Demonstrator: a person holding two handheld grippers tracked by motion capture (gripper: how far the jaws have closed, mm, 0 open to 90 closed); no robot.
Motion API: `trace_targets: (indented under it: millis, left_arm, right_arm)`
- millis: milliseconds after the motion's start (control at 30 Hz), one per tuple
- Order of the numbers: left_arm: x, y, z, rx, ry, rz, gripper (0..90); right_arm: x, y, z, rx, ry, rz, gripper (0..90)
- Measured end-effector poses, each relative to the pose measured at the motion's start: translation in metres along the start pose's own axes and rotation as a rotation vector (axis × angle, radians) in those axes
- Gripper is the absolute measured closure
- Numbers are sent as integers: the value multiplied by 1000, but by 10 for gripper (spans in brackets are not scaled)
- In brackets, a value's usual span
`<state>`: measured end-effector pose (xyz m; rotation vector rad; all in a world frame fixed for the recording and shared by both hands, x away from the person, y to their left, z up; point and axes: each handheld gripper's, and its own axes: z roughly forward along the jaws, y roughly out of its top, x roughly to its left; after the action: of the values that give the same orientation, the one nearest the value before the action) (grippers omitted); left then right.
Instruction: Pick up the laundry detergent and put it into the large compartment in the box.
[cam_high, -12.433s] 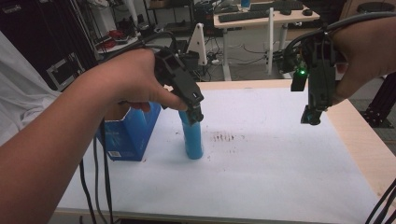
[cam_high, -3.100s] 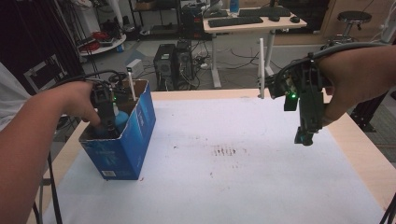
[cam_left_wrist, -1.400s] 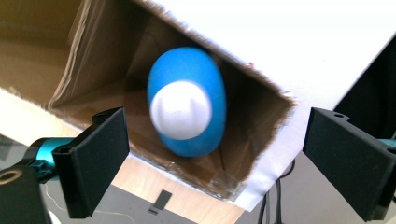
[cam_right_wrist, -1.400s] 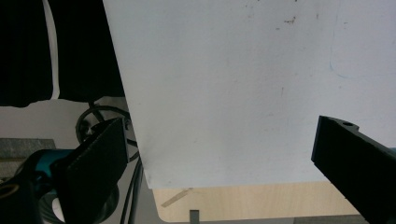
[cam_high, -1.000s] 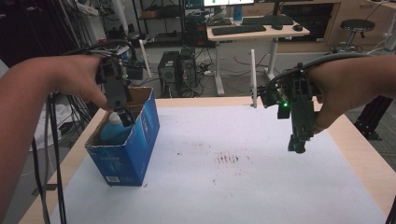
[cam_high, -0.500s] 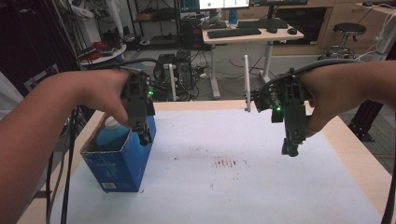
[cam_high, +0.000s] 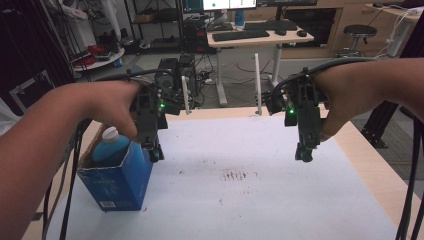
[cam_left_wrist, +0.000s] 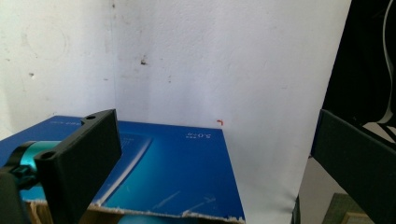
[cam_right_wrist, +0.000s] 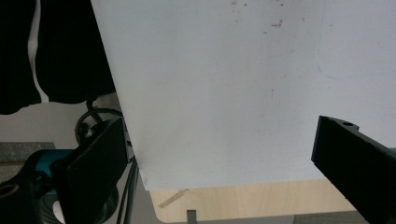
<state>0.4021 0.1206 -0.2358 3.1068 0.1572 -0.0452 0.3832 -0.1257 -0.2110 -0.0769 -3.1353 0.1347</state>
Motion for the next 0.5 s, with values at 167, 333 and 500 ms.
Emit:
trace_targets:
  millis: [167, 333, 500]
  left_arm:
    - [2, 9, 10, 7, -13, 2, 16]
    - [4, 10, 15, 16, -16, -3, 16]
    - [5, 11, 11, 11, -15, -7, 16]
  right_arm:
    - [-1, -4, -7, -10, -9, 3, 30]
    - [-1, -7, -8, -9, -8, 5, 30]
    - [-2, -6, -6, -9, -9, 8, 30]
